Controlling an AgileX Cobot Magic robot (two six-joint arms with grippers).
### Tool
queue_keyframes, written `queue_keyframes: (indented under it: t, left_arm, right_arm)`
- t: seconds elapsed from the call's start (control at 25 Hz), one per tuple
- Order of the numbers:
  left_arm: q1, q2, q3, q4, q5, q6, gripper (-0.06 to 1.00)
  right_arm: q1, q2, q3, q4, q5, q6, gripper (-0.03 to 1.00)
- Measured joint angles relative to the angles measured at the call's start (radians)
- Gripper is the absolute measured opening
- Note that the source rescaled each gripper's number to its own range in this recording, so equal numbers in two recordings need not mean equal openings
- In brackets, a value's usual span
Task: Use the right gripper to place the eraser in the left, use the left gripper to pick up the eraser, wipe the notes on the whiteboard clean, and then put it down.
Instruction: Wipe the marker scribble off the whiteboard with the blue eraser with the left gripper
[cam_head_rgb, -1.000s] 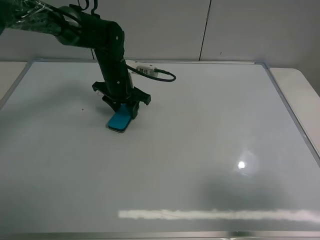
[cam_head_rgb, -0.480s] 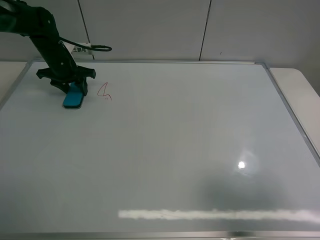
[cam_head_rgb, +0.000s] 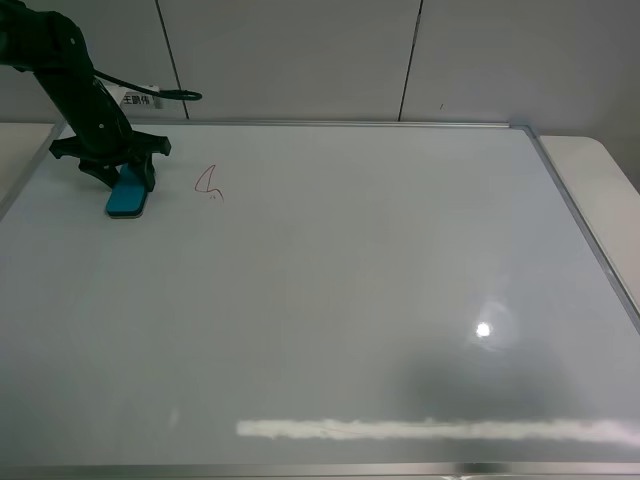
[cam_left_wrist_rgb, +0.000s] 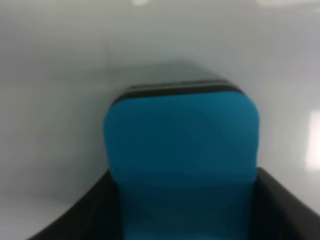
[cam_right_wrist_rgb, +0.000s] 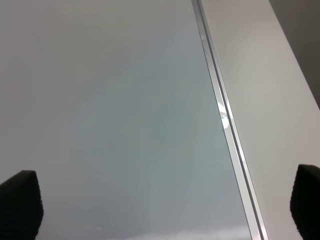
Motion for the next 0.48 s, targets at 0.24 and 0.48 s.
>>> queue_keyframes:
  t: [0.24, 0.48]
  left_arm:
    - [-0.081, 0.040, -0.059, -0.022, 0.077, -0.006, 0.02]
    - [-0.225, 0.083, -0.159, -0.033, 0.107, -0.007, 0.02]
  right_arm:
    - [0.000, 0.000, 0.000, 0.000, 0.000, 0.000, 1.00]
    - [0.000, 0.000, 0.000, 0.000, 0.000, 0.000, 1.00]
